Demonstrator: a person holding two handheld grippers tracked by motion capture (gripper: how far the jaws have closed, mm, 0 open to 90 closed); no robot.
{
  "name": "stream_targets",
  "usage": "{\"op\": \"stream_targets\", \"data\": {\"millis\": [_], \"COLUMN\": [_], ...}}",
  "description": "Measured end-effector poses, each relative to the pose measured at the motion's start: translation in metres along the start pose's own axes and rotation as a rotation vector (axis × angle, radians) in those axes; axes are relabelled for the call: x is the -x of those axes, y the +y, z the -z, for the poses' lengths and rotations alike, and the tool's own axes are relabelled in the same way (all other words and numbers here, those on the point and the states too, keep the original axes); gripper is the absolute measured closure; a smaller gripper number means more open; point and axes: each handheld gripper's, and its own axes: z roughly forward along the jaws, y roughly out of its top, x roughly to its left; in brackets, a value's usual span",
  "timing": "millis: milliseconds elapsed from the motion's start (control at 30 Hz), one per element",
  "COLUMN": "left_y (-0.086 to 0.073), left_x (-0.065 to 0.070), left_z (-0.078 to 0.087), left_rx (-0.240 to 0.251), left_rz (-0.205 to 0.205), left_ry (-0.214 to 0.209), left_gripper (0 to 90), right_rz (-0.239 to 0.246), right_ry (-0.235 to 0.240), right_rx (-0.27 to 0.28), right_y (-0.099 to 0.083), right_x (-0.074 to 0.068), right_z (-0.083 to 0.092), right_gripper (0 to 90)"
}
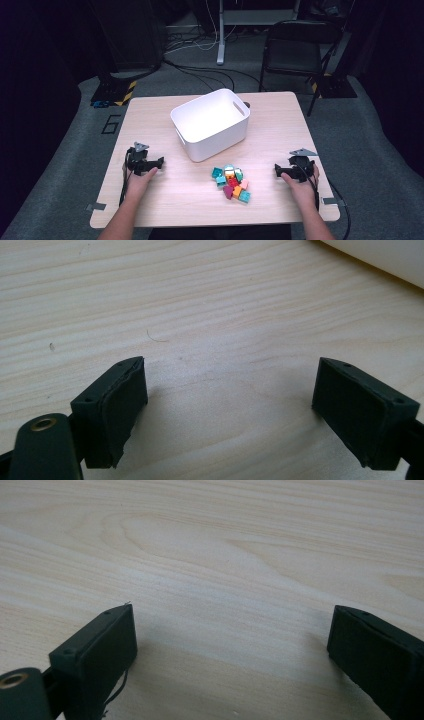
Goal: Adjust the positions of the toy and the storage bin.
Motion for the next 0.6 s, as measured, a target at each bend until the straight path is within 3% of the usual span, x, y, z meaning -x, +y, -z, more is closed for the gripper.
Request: {"op": "stream_targets", "data": {"millis": [600], "left_y": [0.0012], "left_x": [0.0006], "left_z": [-0.0001], "left_rx": [-0.001], "left_rz": [0.008], "left_ry": [0.014], "left_gripper": [15.7], "right_rz": [-0.001], "right_ry": [-0.002], "right_rx": [0.000], "right_y": [0.0001], "right_x": [-0.0003], "right_z": [-0.0001], "right_gripper": [4.6]}}
